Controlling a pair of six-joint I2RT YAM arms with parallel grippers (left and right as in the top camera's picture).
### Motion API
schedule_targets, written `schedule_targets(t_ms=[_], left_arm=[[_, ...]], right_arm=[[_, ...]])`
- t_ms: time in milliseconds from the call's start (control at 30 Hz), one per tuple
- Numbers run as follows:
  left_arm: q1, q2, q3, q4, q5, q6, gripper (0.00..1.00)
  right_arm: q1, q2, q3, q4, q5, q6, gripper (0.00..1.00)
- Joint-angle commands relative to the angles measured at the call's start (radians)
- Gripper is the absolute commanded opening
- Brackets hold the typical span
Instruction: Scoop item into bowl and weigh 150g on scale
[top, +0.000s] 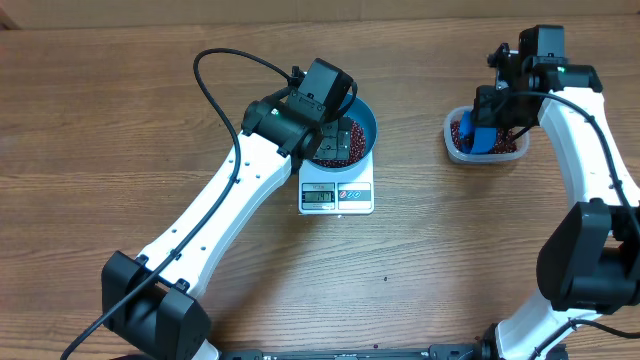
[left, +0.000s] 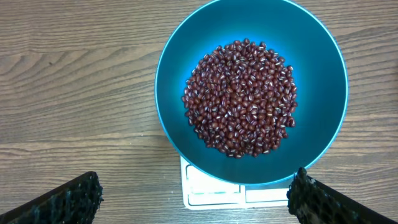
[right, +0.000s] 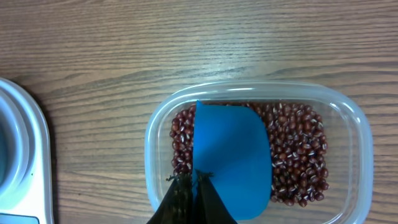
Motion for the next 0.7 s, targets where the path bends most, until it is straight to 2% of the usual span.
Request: schedule_targets(t_ms=[0,167,667], left_arm=[[0.008,-0.005,0.026,0.004,-0.014,0.005,1.0],[0.008,-0.005,0.026,0.004,-0.014,0.005,1.0],[0.008,-0.005,0.026,0.004,-0.014,0.005,1.0]], right_arm=[[0.009,-0.019,-0.023,-0.001,-0.035,-0.002,0.04],[-0.007,-0.02,0.03,-0.043,-0.117,0.002,0.04],[-0.166,-0.026,0.15,-0.151,-0.144,0.004,0.04]])
